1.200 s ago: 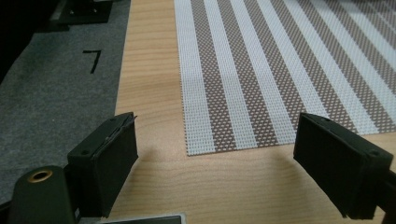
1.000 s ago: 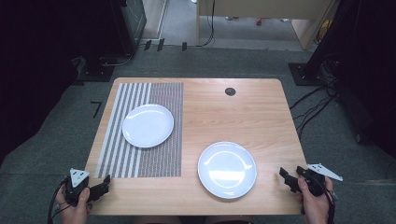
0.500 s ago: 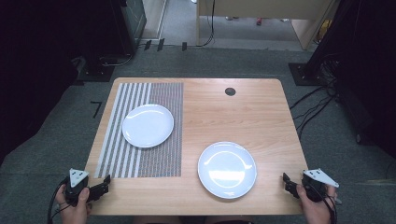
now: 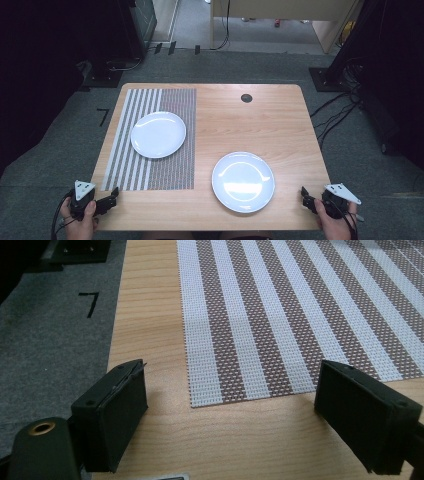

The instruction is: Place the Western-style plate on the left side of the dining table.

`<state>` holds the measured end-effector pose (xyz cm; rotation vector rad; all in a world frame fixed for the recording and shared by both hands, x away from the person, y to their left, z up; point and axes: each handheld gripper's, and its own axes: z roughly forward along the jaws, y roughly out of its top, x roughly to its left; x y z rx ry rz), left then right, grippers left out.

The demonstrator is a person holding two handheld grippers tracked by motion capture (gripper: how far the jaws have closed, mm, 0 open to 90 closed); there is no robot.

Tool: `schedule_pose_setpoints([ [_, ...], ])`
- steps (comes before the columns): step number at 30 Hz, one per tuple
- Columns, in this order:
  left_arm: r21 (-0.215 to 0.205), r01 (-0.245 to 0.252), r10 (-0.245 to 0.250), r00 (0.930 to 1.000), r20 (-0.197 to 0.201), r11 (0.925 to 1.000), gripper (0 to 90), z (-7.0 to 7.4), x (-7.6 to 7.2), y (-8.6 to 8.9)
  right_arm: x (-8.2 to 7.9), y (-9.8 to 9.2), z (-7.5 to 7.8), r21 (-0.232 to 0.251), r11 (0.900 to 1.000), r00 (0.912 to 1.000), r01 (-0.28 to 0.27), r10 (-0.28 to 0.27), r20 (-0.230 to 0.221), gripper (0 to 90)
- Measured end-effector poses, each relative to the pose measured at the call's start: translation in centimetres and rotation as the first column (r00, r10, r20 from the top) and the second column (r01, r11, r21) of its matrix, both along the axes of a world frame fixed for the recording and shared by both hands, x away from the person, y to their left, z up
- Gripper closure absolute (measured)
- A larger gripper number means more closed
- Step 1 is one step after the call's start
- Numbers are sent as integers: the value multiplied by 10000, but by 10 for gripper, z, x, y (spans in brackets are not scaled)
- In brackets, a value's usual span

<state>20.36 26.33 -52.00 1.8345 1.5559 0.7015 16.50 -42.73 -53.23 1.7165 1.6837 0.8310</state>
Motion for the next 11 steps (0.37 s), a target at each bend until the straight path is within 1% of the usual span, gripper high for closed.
schedule_pose_setpoints([
  [11,-14,-3,3,10000,8,10000,134,0,0,0,2,1,0,16,10000,9999,81,-81,-149,51],
])
